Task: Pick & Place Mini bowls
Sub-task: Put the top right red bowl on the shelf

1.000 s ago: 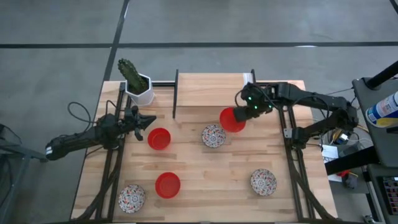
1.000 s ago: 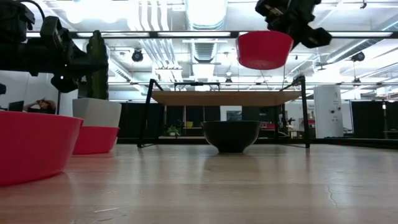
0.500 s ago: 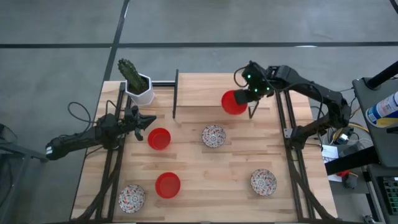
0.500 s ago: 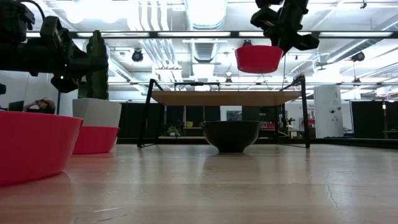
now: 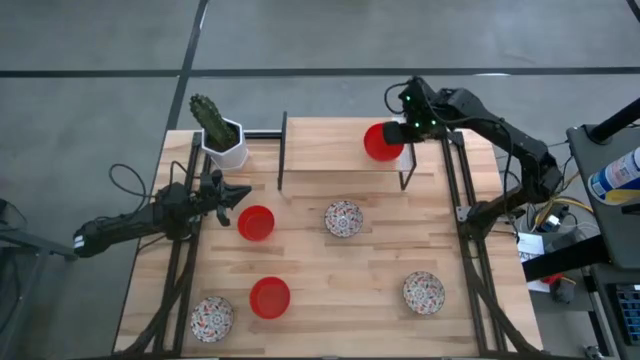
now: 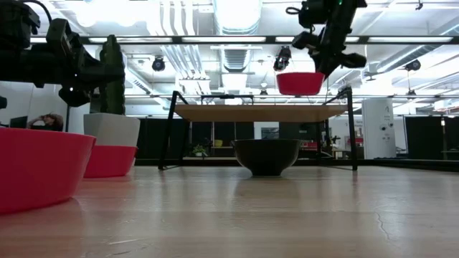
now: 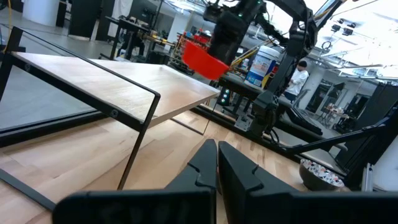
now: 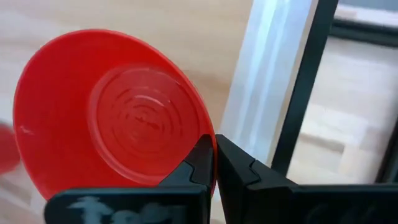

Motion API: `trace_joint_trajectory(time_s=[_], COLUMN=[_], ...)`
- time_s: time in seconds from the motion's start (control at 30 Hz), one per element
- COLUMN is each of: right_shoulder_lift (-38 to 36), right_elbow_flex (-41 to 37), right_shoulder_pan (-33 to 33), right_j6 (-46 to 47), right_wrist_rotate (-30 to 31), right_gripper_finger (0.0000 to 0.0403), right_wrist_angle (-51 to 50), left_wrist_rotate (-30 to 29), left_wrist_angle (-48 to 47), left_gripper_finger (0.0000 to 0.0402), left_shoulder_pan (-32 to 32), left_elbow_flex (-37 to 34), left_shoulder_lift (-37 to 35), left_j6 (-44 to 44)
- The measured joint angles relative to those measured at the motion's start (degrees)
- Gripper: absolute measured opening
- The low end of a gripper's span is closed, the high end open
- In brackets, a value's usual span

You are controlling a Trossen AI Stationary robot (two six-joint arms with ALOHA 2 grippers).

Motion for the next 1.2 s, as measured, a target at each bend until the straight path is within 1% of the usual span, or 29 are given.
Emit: trace_joint_trajectory(time_s=[0.13,0.47,1.03,1.2], right_shoulder_lift=[1.91,5.8,5.99,5.99], right_elbow_flex=[0.0,0.0,0.0,0.0], right_shoulder_pan=[-1.94,-5.13,-6.01,-5.99], right_j6=[-1.46,-3.74,-4.71,-4.96], right_wrist_rotate=[-1.39,-3.18,-3.12,-2.96], right_gripper_finger=[0.0008,0.0008,0.0009,0.0023], right_wrist_angle=[2.03,2.03,2.08,2.09], left_wrist_rotate=[0.0,0.01,0.01,0.0], left_wrist_angle=[0.0,0.0,0.0,0.0], left_gripper_finger=[0.0009,0.0009,0.0009,0.0009], left_shoulder_pan=[0.0,-0.02,0.0,-0.02], left_elbow_flex=[0.0,0.0,0.0,0.0], left_shoulder_lift=[-0.02,0.0,-0.02,-0.02], left_j6=[-0.01,-0.01,0.02,0.0])
